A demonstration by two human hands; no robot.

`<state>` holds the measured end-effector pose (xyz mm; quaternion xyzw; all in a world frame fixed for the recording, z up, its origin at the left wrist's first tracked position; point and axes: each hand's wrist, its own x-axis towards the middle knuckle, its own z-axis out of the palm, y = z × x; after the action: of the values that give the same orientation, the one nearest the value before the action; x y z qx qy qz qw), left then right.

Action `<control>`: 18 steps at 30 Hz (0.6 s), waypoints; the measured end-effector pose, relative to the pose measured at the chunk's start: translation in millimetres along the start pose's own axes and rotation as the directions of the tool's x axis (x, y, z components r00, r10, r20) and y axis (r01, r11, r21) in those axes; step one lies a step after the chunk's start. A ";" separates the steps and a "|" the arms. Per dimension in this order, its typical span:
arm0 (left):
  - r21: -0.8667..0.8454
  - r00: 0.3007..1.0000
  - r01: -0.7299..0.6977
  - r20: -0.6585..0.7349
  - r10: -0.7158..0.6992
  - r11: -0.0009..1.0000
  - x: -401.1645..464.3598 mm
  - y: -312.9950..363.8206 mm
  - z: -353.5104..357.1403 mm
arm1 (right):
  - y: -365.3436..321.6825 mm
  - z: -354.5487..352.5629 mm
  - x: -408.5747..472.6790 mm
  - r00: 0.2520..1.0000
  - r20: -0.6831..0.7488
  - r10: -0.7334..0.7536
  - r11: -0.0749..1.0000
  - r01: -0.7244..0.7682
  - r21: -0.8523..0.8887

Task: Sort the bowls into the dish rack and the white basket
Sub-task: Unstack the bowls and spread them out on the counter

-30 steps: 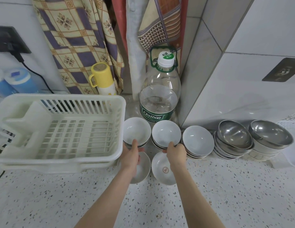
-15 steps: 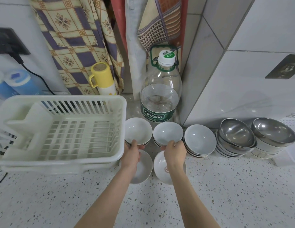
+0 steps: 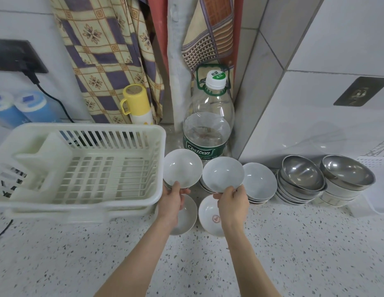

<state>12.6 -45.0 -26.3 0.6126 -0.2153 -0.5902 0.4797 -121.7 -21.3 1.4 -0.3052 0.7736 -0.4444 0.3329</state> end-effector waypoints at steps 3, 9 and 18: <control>-0.028 0.998 -0.055 0.042 0.056 0.998 -9.8 0.2 0.4 | -0.3 -11.4 -8.4 0.999 -0.031 -0.022 0.999 0.023 0.045; 0.055 0.973 -0.209 0.109 0.202 0.976 -30.1 -5.0 3.3 | 2.2 -30.8 -21.7 0.997 -0.060 -0.056 0.994 0.061 0.088; 0.040 0.964 -0.224 0.157 0.216 0.974 -78.4 -20.8 -8.2 | 17.8 -58.6 -50.1 0.996 -0.021 -0.092 0.959 0.094 0.267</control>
<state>-2.6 32.2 -4.6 0.5518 -0.3348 -0.5717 0.5066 -141.3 53.0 20.3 -0.2915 0.6927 -0.5613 0.3465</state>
